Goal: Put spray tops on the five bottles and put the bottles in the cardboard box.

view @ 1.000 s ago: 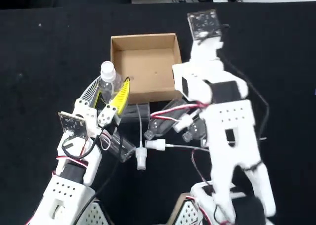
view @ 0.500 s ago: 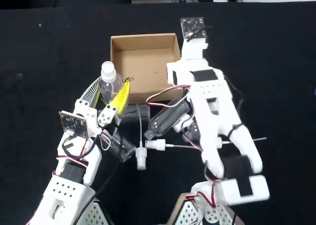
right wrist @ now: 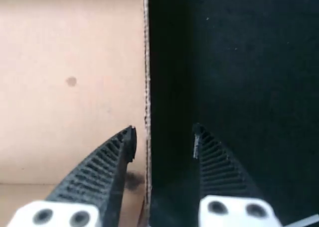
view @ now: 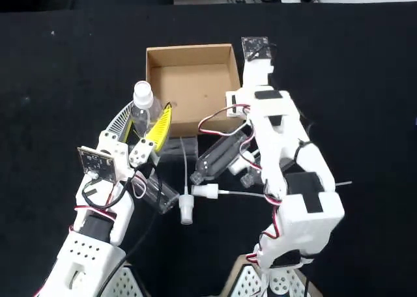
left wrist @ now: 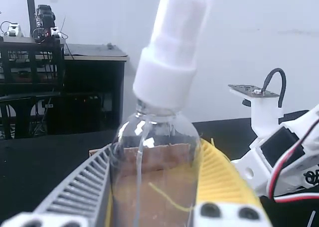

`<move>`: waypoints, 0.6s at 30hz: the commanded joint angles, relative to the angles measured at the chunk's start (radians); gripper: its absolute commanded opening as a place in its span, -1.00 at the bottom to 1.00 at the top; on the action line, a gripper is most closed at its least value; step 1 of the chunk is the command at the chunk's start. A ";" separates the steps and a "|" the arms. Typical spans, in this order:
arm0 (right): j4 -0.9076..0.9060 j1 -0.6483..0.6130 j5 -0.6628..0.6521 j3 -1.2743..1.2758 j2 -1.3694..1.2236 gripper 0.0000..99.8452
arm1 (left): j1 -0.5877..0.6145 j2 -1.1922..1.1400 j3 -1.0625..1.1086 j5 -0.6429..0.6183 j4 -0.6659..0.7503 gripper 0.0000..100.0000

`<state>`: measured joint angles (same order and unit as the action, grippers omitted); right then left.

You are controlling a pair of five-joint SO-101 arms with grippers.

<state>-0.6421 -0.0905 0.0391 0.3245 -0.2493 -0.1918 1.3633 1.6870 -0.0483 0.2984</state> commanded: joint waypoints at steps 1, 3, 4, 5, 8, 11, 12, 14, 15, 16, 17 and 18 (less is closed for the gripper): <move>-0.132 0.000 -0.020 -0.137 -0.021 -0.73 | -0.002 0.000 0.022 -0.002 -0.005 -0.93; -0.167 -0.003 -0.077 -0.154 -0.038 -0.85 | -0.002 0.000 0.022 -0.002 -0.005 -0.93; -0.167 -0.002 -0.095 -0.154 -0.045 -0.95 | -0.002 0.000 0.022 -0.002 -0.005 -0.93; -0.169 0.003 -0.114 -0.154 -0.051 -0.99 | -0.002 0.000 0.022 -0.002 -0.005 -0.93; -0.173 0.021 -0.158 -0.151 -0.058 -0.98 | -0.002 0.000 0.022 -0.002 -0.003 -0.93; -0.201 0.028 -0.226 -0.154 -0.053 -0.98 | -0.002 0.002 0.022 -0.002 -0.003 -0.93; -0.222 0.028 -0.235 -0.159 -0.051 -0.98 | -0.002 0.002 0.022 -0.002 -0.002 -0.93; -0.269 0.026 -0.245 -0.174 -0.045 -0.98 | -0.002 0.002 0.022 -0.002 -0.002 -0.93; -0.292 0.026 -0.247 -0.180 -0.041 -0.98 | -0.002 0.002 0.022 -0.002 -0.002 -0.93; -0.310 0.031 -0.249 -0.183 -0.036 -0.98 | -0.002 0.002 0.022 -0.002 -0.002 -0.93; -0.324 0.034 -0.249 -0.183 -0.027 -0.98 | -0.002 0.002 0.022 -0.002 -0.002 -0.93; -0.331 0.034 -0.250 -0.180 -0.016 -0.98 | -0.002 0.002 0.022 -0.002 -0.002 -0.93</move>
<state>-0.9152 -0.0875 -0.1941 0.1956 -0.3168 -0.1918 1.3633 1.6870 -0.0483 0.2984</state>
